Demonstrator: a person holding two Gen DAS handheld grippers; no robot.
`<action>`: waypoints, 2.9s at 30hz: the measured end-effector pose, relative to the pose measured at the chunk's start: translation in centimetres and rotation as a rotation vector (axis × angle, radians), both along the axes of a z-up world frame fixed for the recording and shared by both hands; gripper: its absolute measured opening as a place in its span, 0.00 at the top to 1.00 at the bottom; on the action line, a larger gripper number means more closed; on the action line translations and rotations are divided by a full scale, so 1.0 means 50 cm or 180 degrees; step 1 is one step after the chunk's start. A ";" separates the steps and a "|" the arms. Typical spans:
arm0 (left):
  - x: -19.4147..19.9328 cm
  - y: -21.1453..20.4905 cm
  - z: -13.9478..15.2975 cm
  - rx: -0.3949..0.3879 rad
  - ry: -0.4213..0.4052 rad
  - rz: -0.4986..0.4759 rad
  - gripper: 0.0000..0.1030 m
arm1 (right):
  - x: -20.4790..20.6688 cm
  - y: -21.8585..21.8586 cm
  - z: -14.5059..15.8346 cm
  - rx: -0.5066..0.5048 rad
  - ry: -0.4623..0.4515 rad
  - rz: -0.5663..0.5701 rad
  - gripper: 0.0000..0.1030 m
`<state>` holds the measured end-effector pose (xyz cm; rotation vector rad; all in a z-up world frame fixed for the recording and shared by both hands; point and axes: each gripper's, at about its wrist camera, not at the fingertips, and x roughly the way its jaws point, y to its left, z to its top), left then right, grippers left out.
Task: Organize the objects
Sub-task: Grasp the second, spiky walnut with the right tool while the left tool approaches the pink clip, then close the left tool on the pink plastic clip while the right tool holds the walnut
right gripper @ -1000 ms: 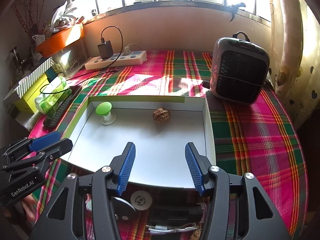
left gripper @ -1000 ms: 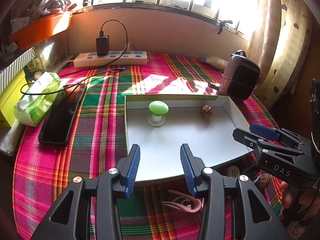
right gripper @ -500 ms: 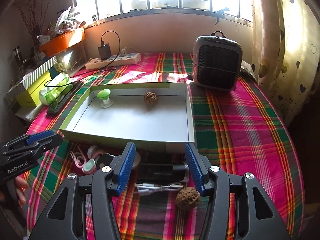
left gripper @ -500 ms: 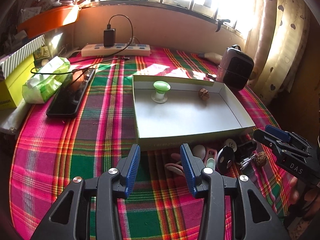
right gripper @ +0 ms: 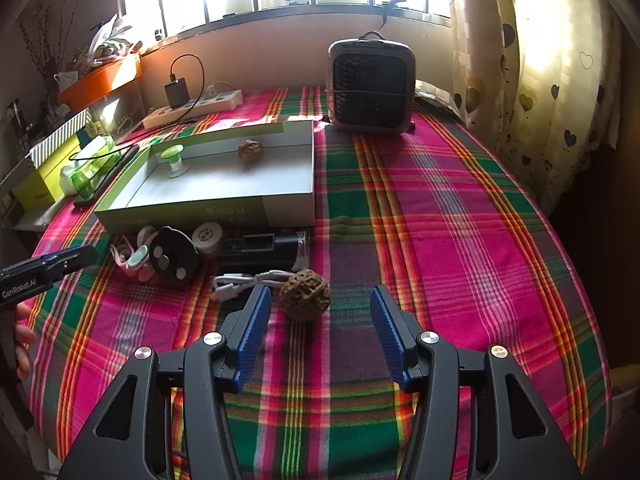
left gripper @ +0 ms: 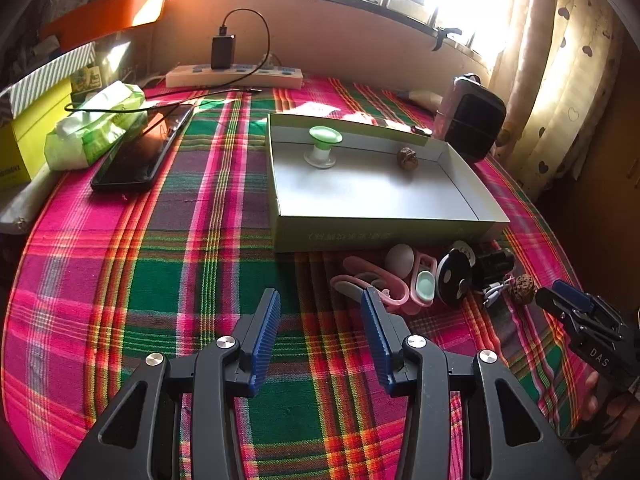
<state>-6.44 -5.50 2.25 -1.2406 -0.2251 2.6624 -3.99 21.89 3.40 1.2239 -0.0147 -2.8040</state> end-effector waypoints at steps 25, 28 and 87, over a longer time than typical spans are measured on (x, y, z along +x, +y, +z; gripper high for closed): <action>-0.005 0.031 -0.001 0.0085 -0.0088 -0.0005 0.60 | -0.046 -0.005 -0.032 0.0076 -0.0158 0.0138 0.50; -0.006 0.044 -0.001 0.0077 -0.0100 -0.0036 0.60 | -0.047 -0.004 -0.033 0.0052 -0.0164 0.0161 0.62; -0.077 0.067 -0.007 -0.0127 -0.0545 0.0373 0.60 | -0.050 0.006 -0.035 -0.0164 -0.0191 0.0340 0.70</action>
